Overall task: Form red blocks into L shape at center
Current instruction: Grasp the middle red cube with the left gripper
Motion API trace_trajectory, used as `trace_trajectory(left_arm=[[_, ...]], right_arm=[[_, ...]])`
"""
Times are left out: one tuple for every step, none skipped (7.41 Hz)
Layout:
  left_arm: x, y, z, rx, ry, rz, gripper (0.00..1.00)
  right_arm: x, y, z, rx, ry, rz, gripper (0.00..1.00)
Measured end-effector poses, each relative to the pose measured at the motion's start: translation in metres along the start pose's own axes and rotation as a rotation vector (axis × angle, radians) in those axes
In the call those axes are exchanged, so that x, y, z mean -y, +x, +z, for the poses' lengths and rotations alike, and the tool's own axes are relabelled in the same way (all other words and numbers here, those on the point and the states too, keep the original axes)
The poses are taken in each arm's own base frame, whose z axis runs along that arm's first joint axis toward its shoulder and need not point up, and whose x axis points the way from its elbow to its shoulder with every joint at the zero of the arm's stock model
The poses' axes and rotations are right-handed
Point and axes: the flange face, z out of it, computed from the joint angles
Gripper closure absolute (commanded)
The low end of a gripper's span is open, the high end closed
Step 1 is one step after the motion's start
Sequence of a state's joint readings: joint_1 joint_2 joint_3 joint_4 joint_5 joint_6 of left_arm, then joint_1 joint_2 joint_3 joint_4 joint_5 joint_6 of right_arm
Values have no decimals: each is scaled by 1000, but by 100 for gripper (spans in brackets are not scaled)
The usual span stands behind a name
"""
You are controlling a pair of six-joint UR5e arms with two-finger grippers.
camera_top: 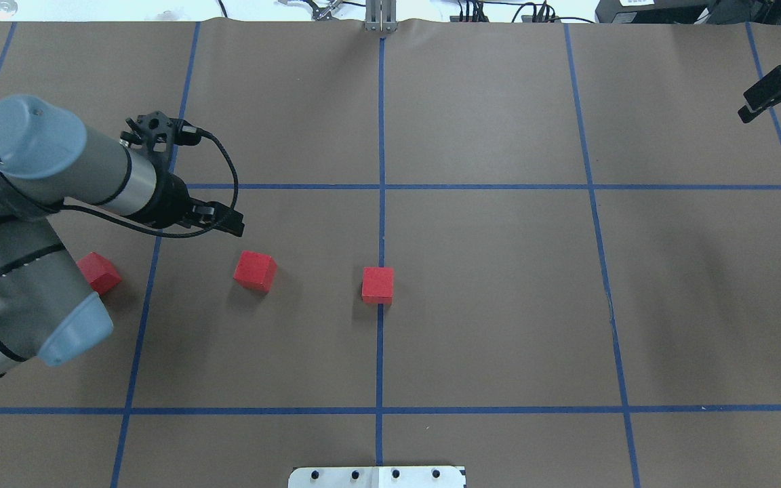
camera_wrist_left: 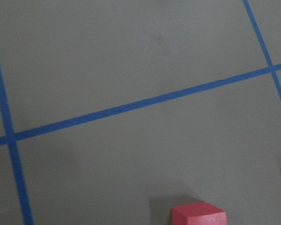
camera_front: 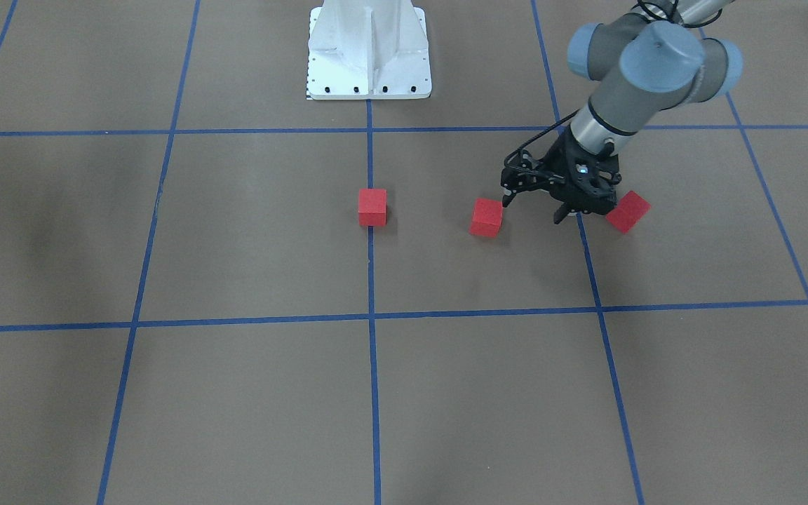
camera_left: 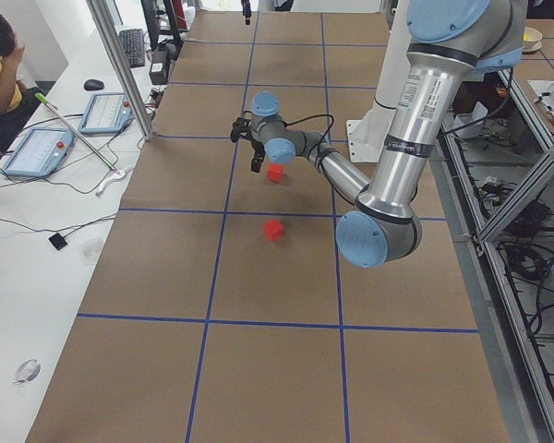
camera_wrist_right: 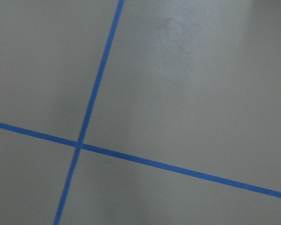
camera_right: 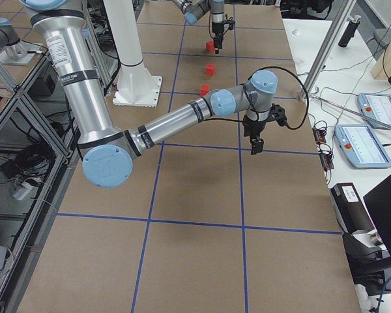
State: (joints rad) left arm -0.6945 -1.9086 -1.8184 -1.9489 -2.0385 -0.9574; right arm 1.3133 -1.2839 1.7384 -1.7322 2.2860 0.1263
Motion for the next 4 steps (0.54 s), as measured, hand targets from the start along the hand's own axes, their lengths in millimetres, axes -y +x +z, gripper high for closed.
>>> trace_trajectory(left_arm=[[-13,22,19,38,-18,-20,0],[-17,40,29,93,-33,-34,0],[-19,51,37,137,-44,-36,0],[-23,56,45,167,-49,-22,1]], right_arm=[[-3,10,2,-2,-7,-1,0],[-4,15,4,-2,-11,1,0],[-5,16,5,-3,-13,3,0],[-5,16,5,-3,-13,6,0]])
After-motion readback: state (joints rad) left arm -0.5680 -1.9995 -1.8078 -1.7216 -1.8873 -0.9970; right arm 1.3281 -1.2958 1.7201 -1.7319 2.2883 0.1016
